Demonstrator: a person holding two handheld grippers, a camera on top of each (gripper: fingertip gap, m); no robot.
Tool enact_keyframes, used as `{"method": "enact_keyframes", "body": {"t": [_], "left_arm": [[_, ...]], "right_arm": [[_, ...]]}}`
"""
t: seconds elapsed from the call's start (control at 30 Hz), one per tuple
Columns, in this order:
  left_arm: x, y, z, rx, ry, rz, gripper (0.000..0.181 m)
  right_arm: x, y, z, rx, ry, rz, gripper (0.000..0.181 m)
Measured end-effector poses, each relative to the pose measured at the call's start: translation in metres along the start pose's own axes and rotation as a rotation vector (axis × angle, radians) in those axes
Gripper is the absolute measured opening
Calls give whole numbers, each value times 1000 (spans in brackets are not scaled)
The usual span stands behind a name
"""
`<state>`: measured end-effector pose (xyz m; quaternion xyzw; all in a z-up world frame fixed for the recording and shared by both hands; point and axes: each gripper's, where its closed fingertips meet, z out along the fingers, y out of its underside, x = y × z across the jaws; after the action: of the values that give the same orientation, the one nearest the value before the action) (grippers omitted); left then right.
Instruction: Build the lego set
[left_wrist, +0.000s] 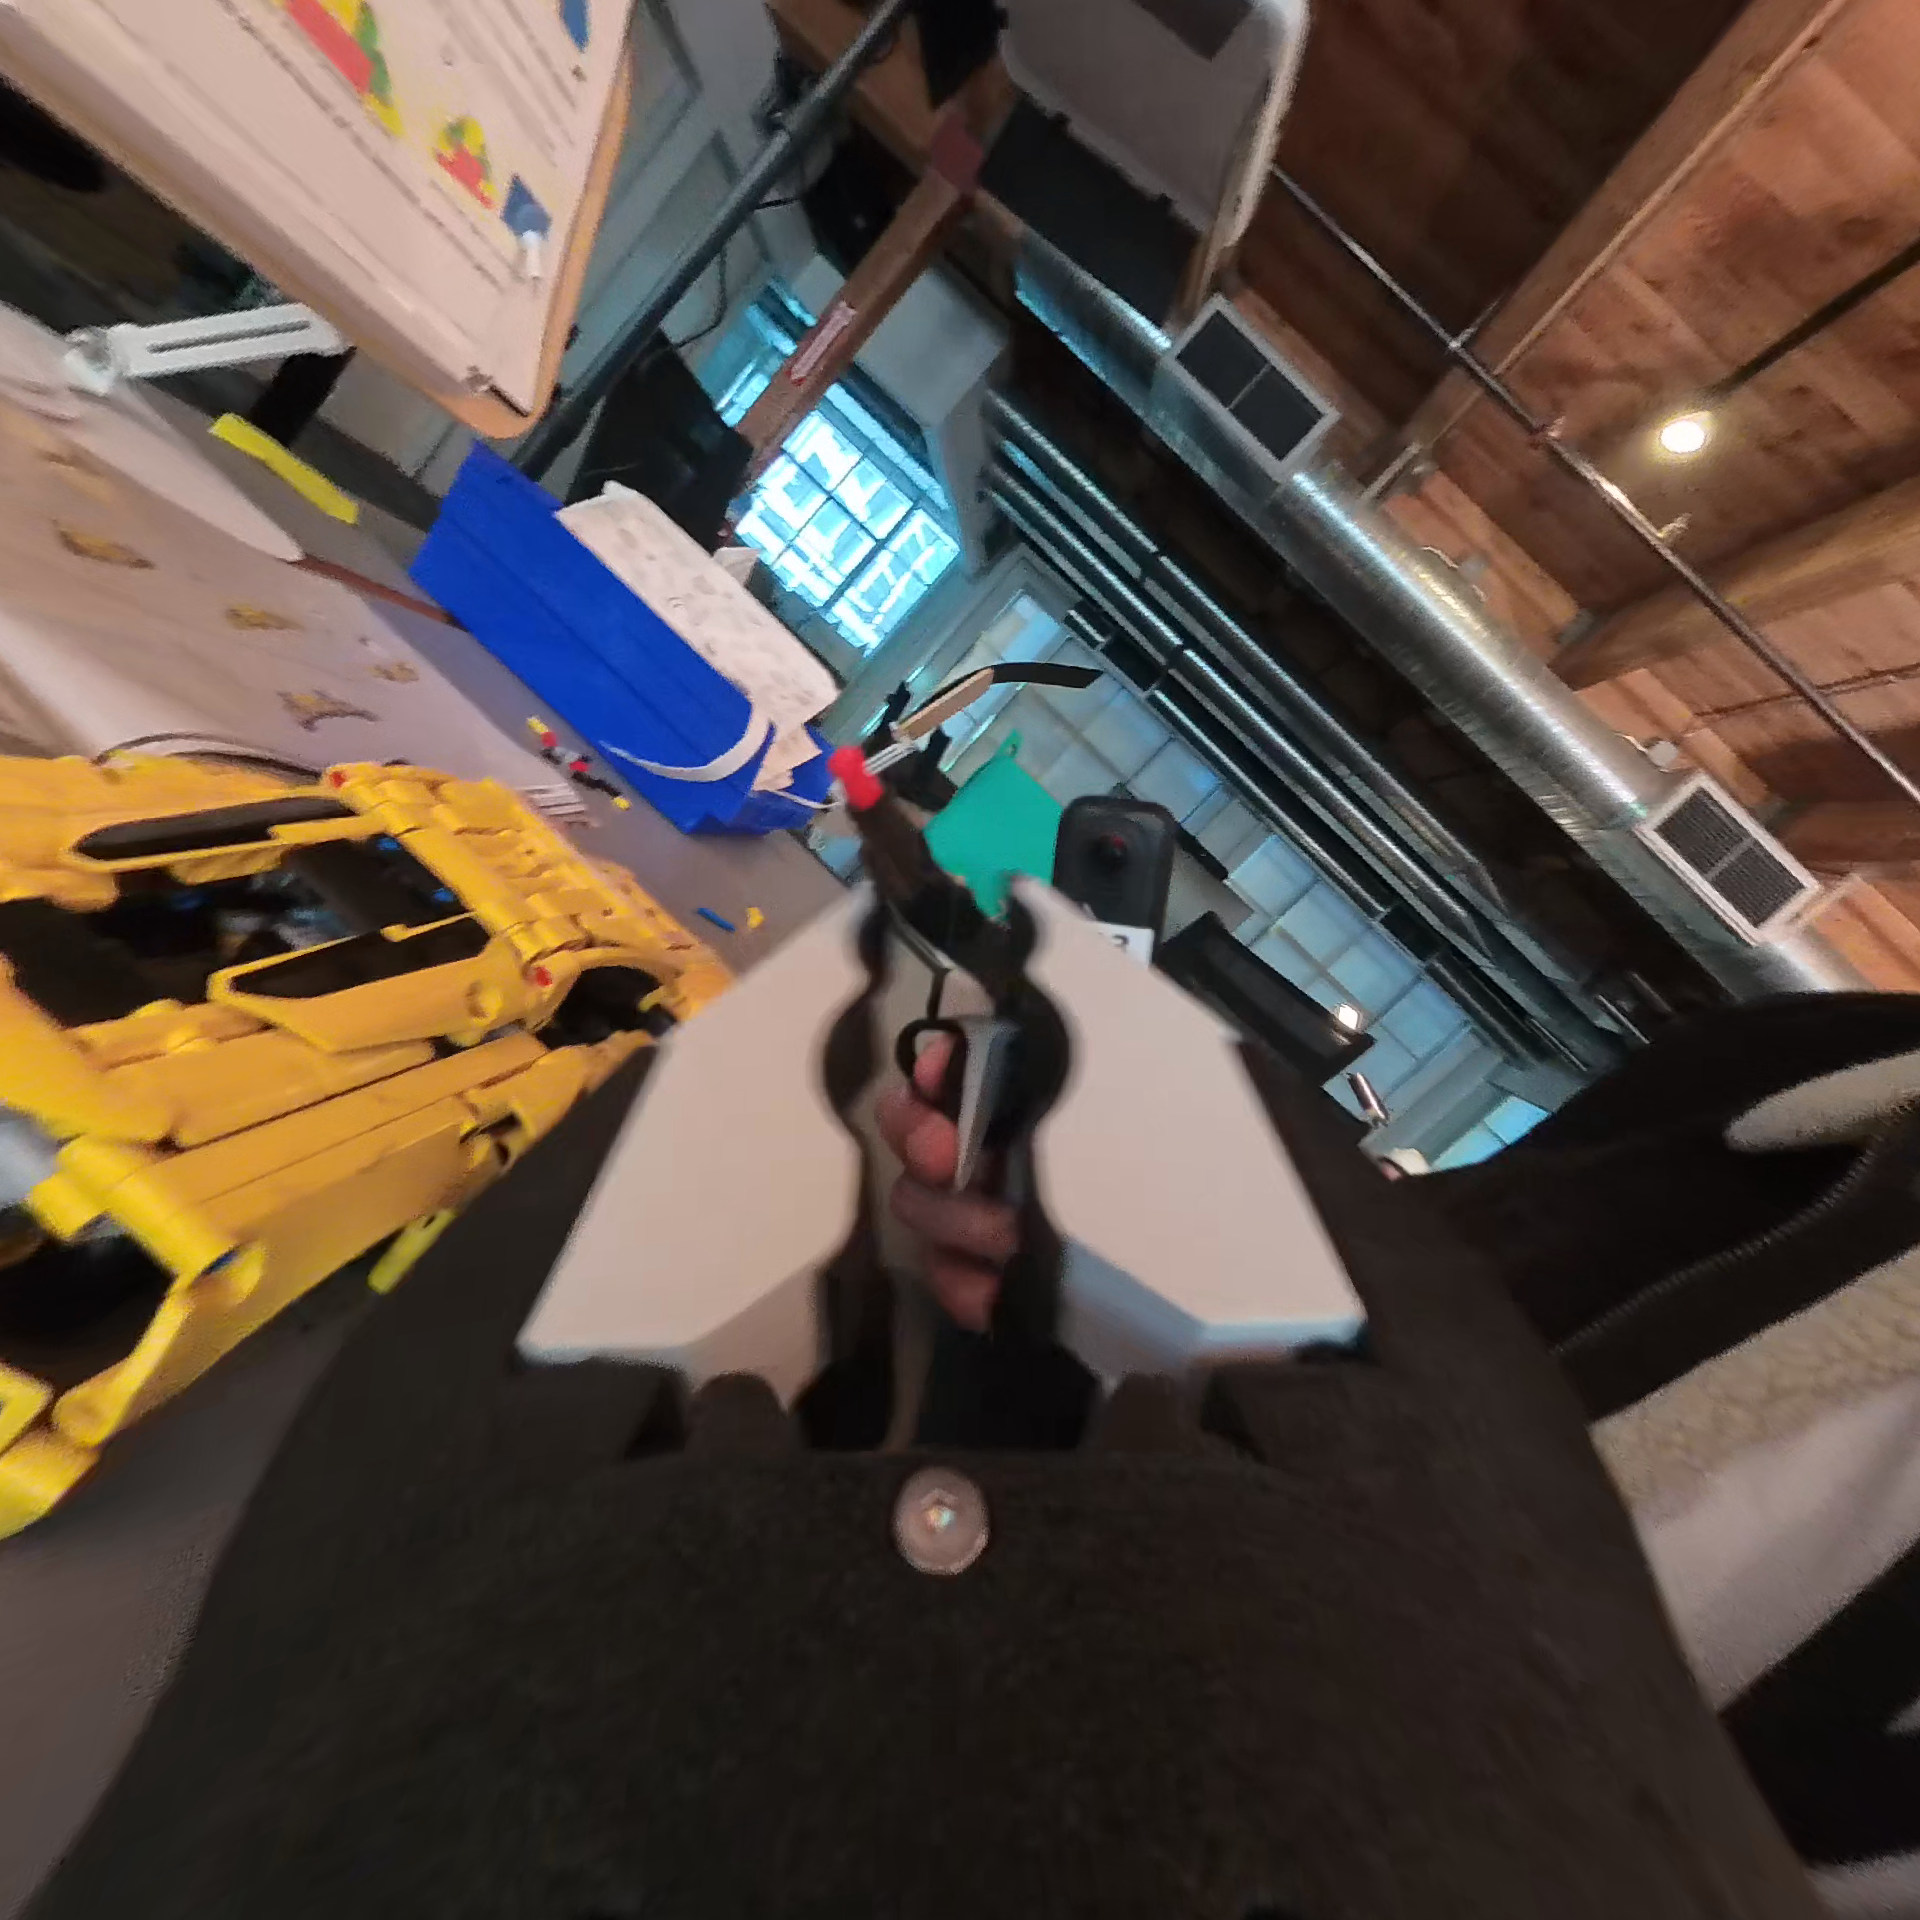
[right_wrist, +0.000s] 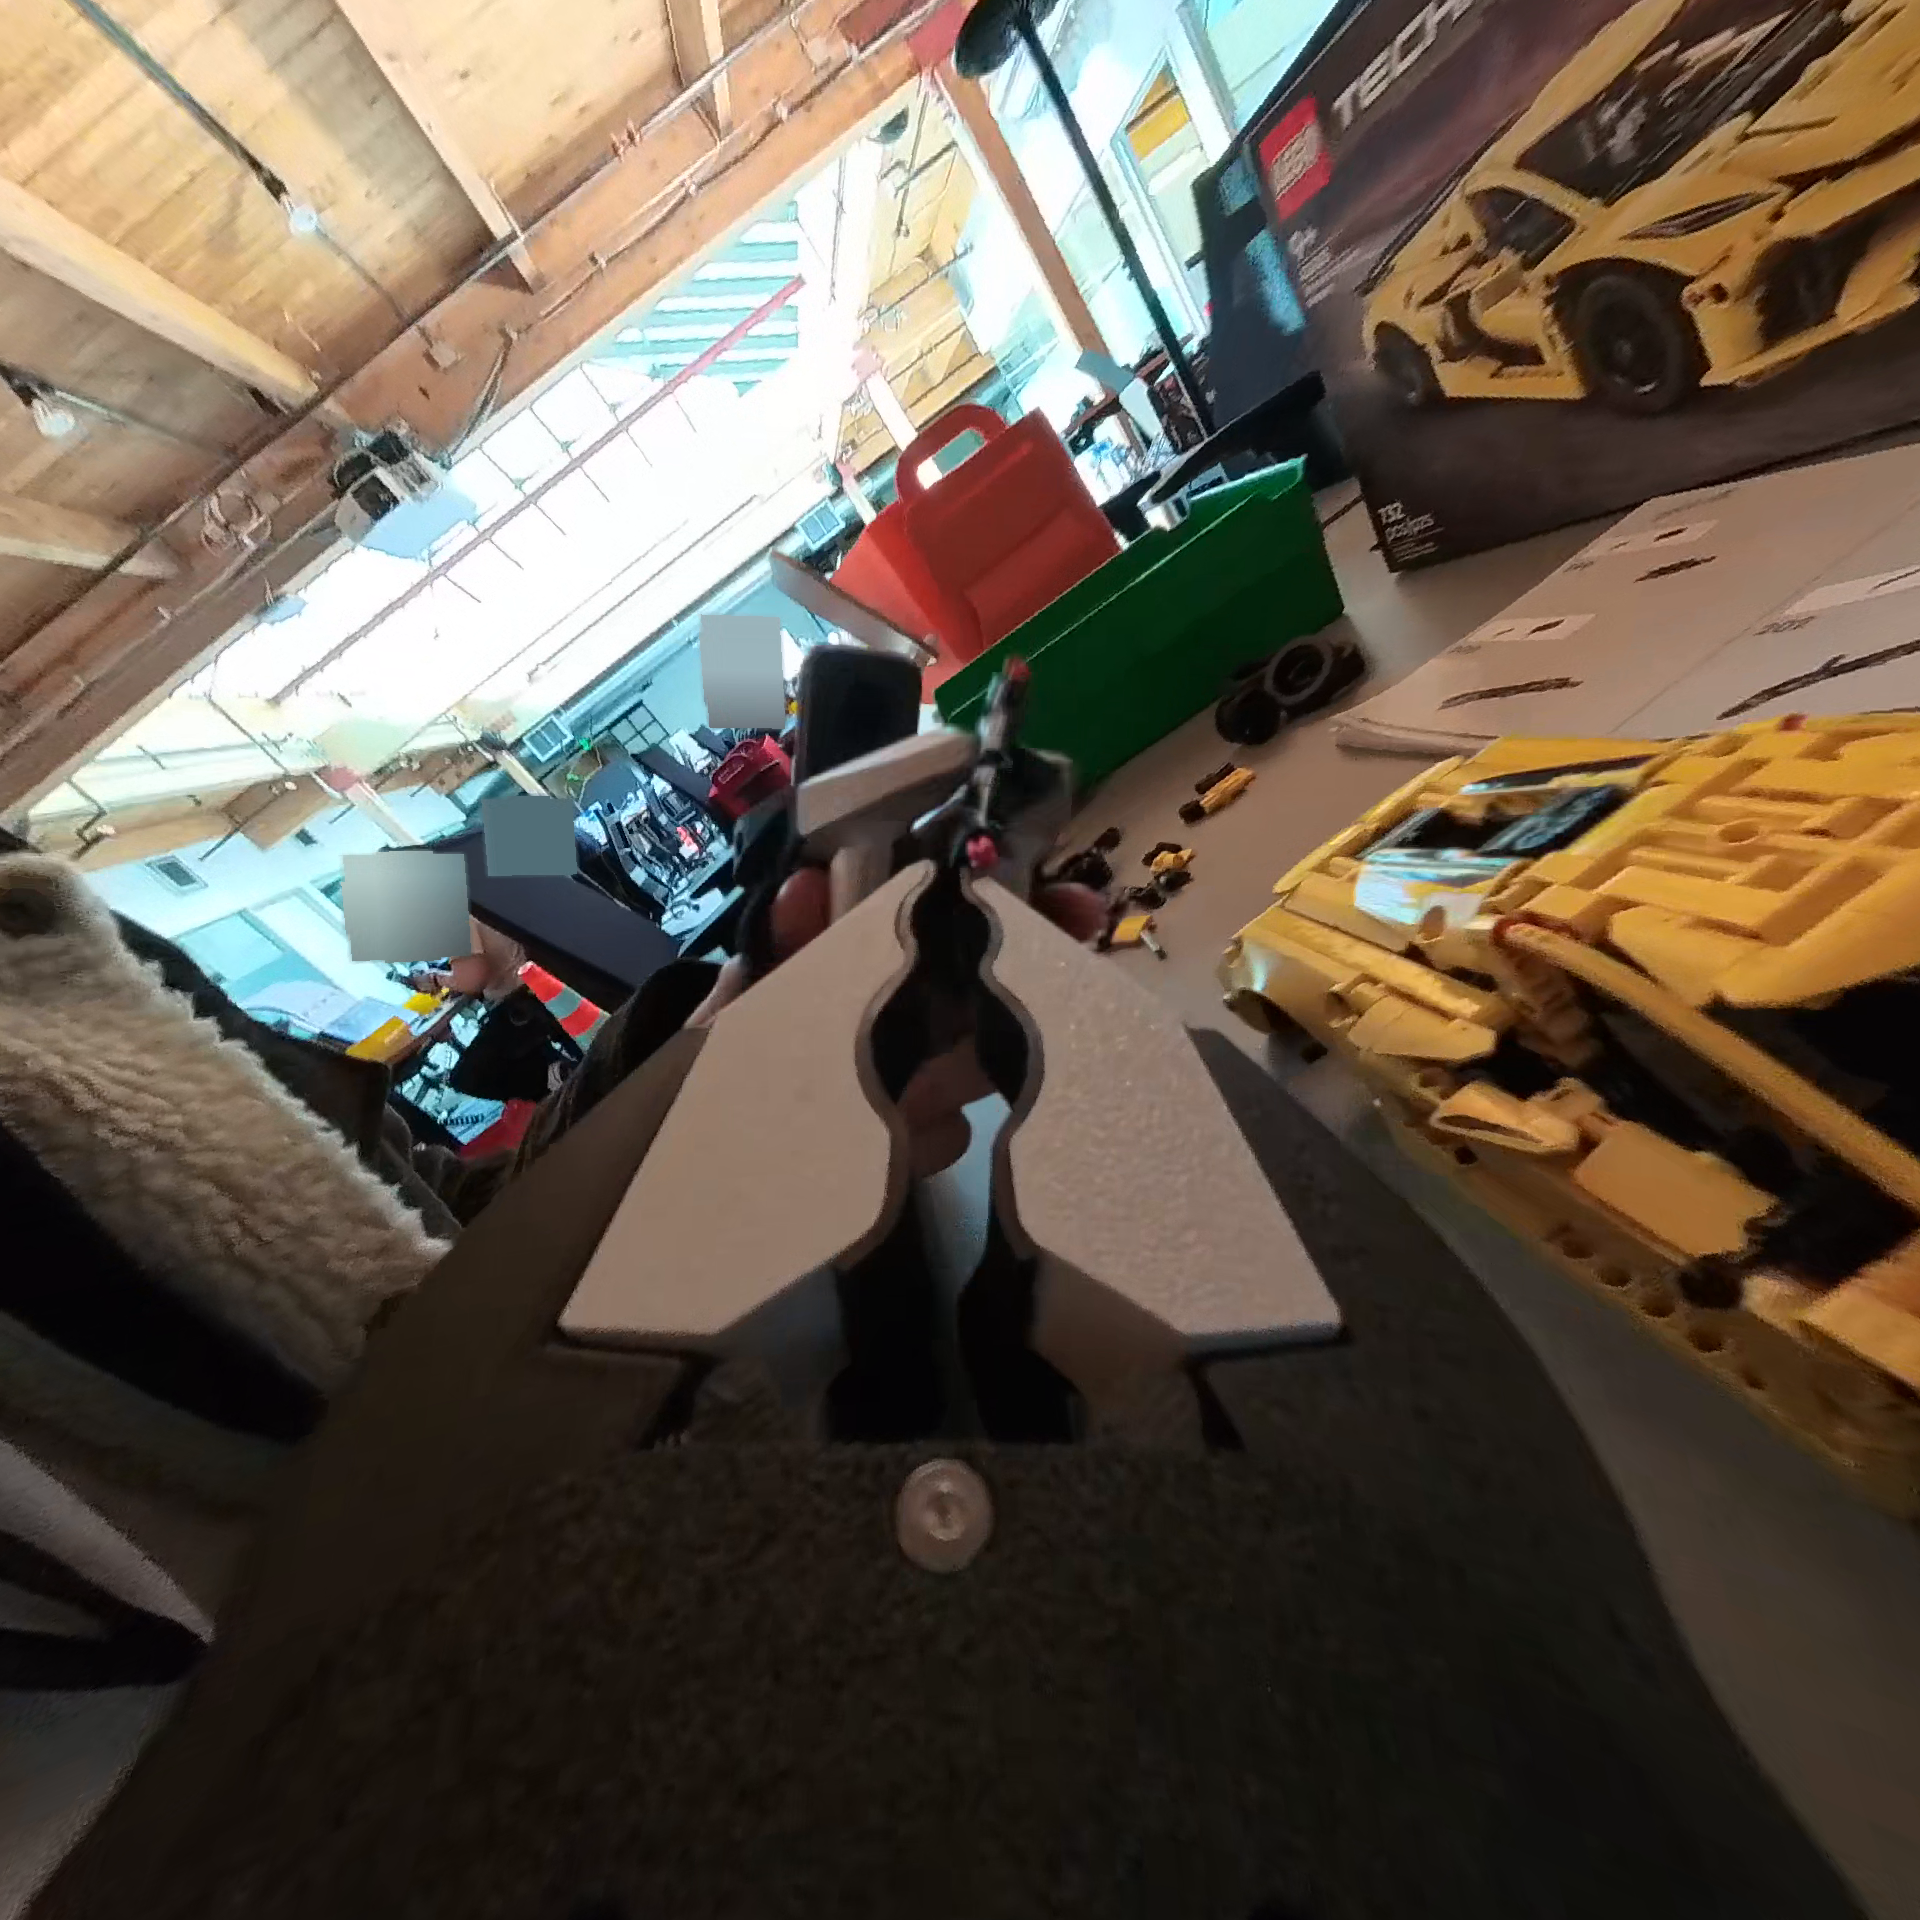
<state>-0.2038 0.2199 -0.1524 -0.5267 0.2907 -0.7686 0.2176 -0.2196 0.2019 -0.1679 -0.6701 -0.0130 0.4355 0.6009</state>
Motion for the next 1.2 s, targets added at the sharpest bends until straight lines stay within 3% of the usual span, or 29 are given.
{"method": "enact_keyframes", "body": {"t": [0.13,0.2,0.3,0.37,0.43,0.53,0.67,0.87,1.1,1.13,1.2], "left_arm": [[7,2,-3,-61,80,-109,7],[17,8,-6,-171,185,-197,7],[26,25,-16,-409,303,-355,7],[25,39,-21,-547,316,-425,7],[22,44,-20,-605,315,-445,7],[33,54,-24,-716,365,-456,7],[46,70,-24,-847,415,-450,7],[40,65,-17,-843,393,-472,6],[40,69,-19,-881,411,-475,7],[40,70,-20,-889,409,-472,7],[40,70,-21,-893,410,-468,7]], "right_arm": [[1,6,1,-29,-1,1,2],[-15,7,-3,-75,-106,-87,8],[-34,30,-18,-360,-266,-380,34],[-30,41,-23,-491,-261,-587,70],[-33,41,-28,-587,-295,-659,62],[-25,25,-22,-558,-287,-761,74],[-27,37,-15,-591,-377,-812,90],[-24,53,-11,-616,-380,-878,112],[-15,54,-10,-615,-307,-1010,99],[-13,52,-9,-613,-289,-995,111],[-9,50,-10,-615,-273,-980,113]]}}
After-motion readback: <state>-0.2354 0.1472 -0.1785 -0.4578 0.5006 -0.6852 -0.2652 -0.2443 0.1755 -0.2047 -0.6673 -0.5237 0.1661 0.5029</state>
